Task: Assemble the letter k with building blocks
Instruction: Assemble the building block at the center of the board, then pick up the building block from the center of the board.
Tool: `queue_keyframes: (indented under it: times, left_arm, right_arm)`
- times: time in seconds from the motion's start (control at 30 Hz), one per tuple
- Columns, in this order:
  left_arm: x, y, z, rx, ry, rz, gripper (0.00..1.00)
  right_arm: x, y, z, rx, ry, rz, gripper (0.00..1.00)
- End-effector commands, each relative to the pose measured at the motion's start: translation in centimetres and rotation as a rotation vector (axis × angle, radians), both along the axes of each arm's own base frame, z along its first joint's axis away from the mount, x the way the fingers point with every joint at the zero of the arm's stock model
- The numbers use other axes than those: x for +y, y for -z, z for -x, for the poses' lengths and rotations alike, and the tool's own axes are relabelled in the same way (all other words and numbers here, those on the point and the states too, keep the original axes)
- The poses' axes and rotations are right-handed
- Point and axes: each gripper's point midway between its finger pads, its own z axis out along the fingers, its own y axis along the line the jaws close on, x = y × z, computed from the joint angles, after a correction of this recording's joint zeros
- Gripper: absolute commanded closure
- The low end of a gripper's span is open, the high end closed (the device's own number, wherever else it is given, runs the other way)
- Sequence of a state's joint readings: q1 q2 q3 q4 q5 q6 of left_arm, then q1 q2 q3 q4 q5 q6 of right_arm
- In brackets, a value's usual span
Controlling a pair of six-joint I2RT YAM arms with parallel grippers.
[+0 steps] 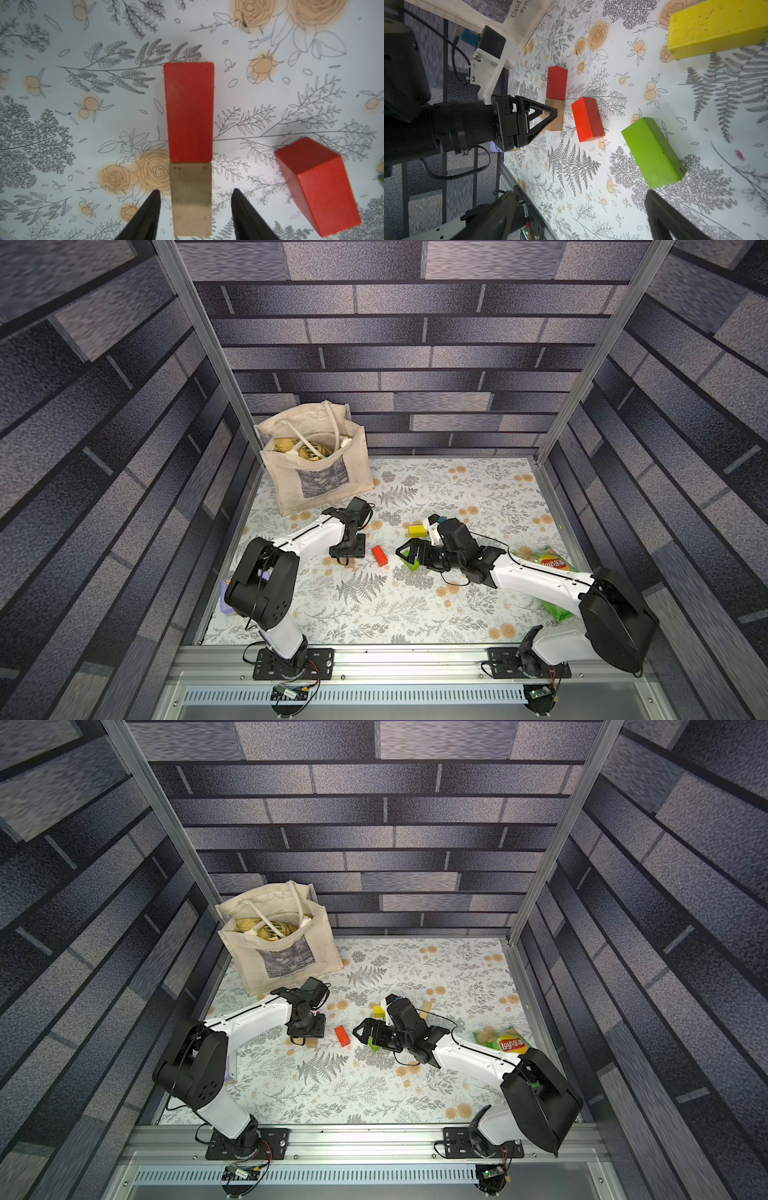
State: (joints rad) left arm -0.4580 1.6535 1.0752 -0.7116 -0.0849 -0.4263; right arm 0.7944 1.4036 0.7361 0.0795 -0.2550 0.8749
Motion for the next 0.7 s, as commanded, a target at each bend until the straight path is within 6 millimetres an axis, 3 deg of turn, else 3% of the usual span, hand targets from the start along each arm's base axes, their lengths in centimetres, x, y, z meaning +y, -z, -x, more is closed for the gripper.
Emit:
queue_keyframes:
  times: [0.0, 0.13, 0.5, 0.67]
  left_arm:
    - [0.0, -3.1, -0.5, -0.059, 0.015, -0.020, 0.42]
    - [-1.2, -4.9, -0.9, -0.099, 0.064, -0.026, 0.41]
    - [-8.4, -6.6, -3.0, -0.186, 0.307, 0.112, 0.38]
    - [-12.1, -6.8, -3.9, -0.186, 0.428, 0.136, 0.36]
  right_arm:
    - [0.3, -1.9, -0.2, -0.045, -0.010, -0.011, 0.00]
    - [-0.6, -2.3, -0.2, -0.056, -0.011, 0.018, 0.00]
    - [-6.2, -3.0, -1.1, -0.058, 0.093, 0.033, 0.00]
    - [-8.8, -2.1, -0.8, -0.027, 0.137, 0.060, 0.00]
